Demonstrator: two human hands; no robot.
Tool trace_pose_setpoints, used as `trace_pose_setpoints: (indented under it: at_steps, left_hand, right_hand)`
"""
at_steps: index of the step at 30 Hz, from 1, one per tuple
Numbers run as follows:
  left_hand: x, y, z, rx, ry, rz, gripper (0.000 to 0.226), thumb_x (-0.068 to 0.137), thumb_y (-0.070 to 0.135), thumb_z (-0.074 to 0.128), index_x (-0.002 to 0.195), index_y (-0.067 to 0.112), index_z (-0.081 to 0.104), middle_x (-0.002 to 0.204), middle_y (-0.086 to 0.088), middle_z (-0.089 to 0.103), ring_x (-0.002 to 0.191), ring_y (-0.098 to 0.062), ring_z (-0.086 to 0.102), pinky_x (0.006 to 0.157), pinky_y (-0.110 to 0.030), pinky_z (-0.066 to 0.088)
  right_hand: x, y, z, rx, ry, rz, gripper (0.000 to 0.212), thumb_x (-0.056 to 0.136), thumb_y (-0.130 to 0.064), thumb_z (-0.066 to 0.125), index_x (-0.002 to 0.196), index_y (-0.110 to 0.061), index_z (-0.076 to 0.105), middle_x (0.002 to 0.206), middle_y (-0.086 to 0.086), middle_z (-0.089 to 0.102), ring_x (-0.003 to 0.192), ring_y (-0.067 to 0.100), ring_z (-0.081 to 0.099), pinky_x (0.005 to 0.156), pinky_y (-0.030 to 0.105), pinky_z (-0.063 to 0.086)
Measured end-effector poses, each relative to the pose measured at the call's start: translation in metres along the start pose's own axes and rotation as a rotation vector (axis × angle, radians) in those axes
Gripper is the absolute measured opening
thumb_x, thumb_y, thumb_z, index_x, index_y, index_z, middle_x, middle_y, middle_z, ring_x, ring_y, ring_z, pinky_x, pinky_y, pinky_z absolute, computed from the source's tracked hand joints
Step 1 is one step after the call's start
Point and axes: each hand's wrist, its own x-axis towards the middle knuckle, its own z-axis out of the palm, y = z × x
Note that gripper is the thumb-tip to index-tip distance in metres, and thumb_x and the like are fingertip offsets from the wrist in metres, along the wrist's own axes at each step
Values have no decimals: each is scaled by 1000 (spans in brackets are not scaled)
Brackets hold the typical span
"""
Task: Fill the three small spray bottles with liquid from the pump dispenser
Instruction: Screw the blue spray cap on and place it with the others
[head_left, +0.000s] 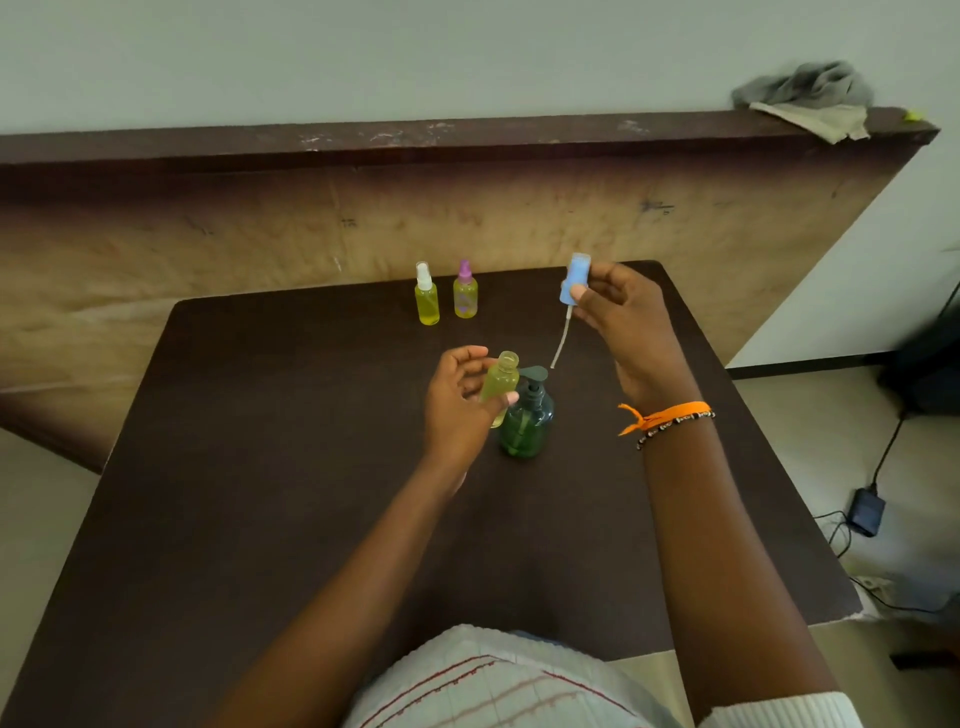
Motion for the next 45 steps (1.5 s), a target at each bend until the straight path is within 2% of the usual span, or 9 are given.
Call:
trace_pose_setpoints:
  at_steps: [8, 12, 18, 22, 26, 32, 38, 42, 45]
  left_hand:
    - [-2, 6, -2, -40, 6, 29, 51, 68, -11, 71, 108, 14, 50, 98, 7, 65, 86, 4, 64, 76, -14, 51]
    - [-3, 9, -2, -51, -4, 41, 51, 69, -10, 72, 106, 18, 51, 98, 7, 66, 91, 1, 65, 78, -16, 52]
    - [-3, 12, -2, -66, -5, 44, 52, 68, -9, 73, 107, 18, 51, 100, 6, 66, 91, 0, 65, 80, -18, 53]
    - [-4, 17, -2, -93, -19, 65, 50, 70, -8, 71, 109, 14, 50, 101, 4, 66, 92, -2, 65, 79, -17, 52]
    - [-4, 20, -1, -105, -33, 83, 47, 73, -6, 70, 107, 20, 51, 100, 8, 66, 93, -2, 65, 83, -21, 52]
    - [-4, 23, 1, -136, -52, 98, 46, 74, -7, 68, 108, 19, 51, 100, 6, 66, 93, -4, 66, 81, -20, 52]
    - [-4, 25, 1, -148, -70, 103, 46, 75, -8, 67, 110, 17, 50, 103, 4, 66, 95, -5, 65, 86, -25, 53]
    - [-4, 27, 1, -144, -74, 107, 49, 74, -9, 67, 115, 12, 49, 105, 3, 66, 99, -10, 64, 88, -29, 53]
    - [-4, 29, 1, -135, -74, 112, 52, 73, -11, 67, 117, 10, 48, 104, 1, 66, 96, -9, 65, 85, -26, 53]
  right_hand:
    - [-16, -28, 8, 119, -57, -82, 32, 93, 1, 57, 125, 2, 56, 96, -1, 65, 90, 6, 64, 82, 16, 55]
    - [-18, -28, 14, 99, -101, -84, 30, 93, 0, 57, 123, 0, 57, 95, -3, 65, 94, 11, 64, 87, 22, 55]
    - [-18, -25, 18, 33, -163, -82, 25, 92, 1, 58, 117, -6, 59, 105, 7, 67, 101, 15, 64, 91, 24, 52]
    - [-18, -17, 19, -43, -235, -51, 29, 90, 3, 60, 119, 0, 60, 112, 15, 66, 92, 10, 63, 81, 13, 51]
    - [-17, -11, 18, -99, -281, -33, 31, 90, 4, 60, 121, 4, 59, 112, 18, 66, 88, 6, 62, 75, 8, 50]
    - [-17, -11, 15, -77, -334, -29, 30, 91, 3, 58, 121, 0, 59, 116, 21, 66, 103, 20, 63, 88, 20, 52]
    - [-20, -11, 10, -104, -417, -64, 32, 90, 6, 58, 122, 4, 60, 109, 12, 67, 95, 10, 65, 87, 15, 52]
    - [-21, -12, 11, -120, -392, -65, 27, 88, 3, 62, 115, 0, 64, 108, 14, 68, 95, 13, 64, 86, 18, 52]
    - [-20, -11, 13, -138, -348, -77, 19, 81, -2, 72, 98, -8, 66, 93, 7, 69, 80, 1, 63, 73, 12, 51]
